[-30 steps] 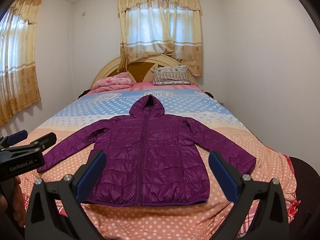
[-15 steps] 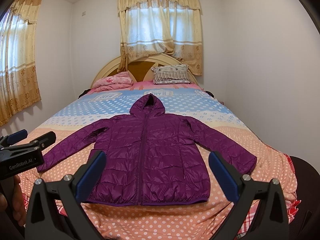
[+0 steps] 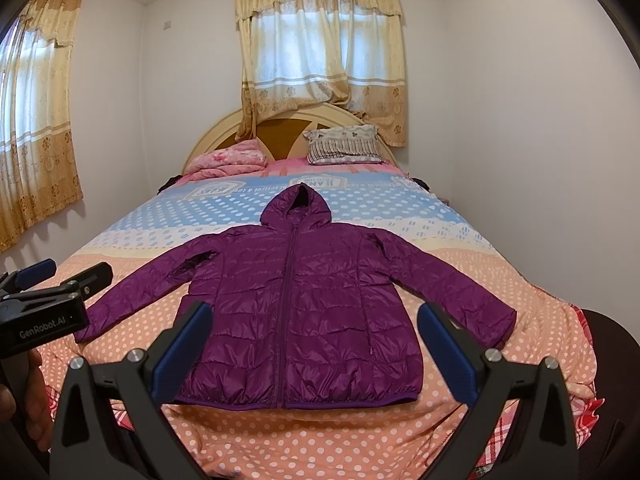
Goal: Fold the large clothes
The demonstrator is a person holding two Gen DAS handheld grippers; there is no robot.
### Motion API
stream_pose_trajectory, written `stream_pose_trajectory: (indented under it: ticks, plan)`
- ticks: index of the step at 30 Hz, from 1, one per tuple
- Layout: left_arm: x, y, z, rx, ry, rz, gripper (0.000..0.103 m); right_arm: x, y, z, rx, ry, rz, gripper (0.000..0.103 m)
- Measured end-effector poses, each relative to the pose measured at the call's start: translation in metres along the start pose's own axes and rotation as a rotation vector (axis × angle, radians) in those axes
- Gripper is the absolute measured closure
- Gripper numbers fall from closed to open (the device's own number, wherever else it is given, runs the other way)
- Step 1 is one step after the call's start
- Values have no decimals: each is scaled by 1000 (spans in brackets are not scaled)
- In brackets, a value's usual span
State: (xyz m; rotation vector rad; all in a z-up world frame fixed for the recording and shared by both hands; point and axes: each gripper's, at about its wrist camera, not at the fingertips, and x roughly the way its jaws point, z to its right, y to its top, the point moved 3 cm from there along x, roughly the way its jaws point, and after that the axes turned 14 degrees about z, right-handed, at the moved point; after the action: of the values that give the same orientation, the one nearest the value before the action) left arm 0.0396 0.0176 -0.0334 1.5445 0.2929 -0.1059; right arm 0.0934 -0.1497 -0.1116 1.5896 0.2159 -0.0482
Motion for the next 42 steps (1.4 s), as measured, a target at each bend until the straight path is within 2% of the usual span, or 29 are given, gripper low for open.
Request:
stream_pose_trajectory:
  ticks: [8,12,21,25,30,35,36,37,39,41,42]
  plan:
    - [4,-4,1,10,-1,-7,1,6,-3,3,0,7,-15,0]
    - [19,-12,1,48,22,-5,1,24,-13,33,71,11,-48,0]
    - [101,-38,-12,112,86,-63,1,86,-79,175,296,-277,-237,1]
    - [141,-48,-16,101,90,-96,1,107,-97,230,395,-370,-310,16]
    - [180,-55,-14,133,121,-106,1,128,-105,270,466,-444,-358,21]
    - [218,-61,-22,160,164,-126,1,148,-114,286,449,-488,-409,27]
    - [225,-62,-23,166,168,-137,1,153,-120,289,450,-495,-433,34]
    - [232,-63,-25,171,175,-148,1,156,-124,290,460,-489,-449,47]
    - [244,-67,-30,173,186,-171,1,163,-132,291,451,-478,-480,56]
    - [252,-69,-32,171,185,-189,1,163,-131,290,411,-482,-472,66]
    - [256,-70,-33,169,182,-197,1,162,-129,290,402,-476,-473,76]
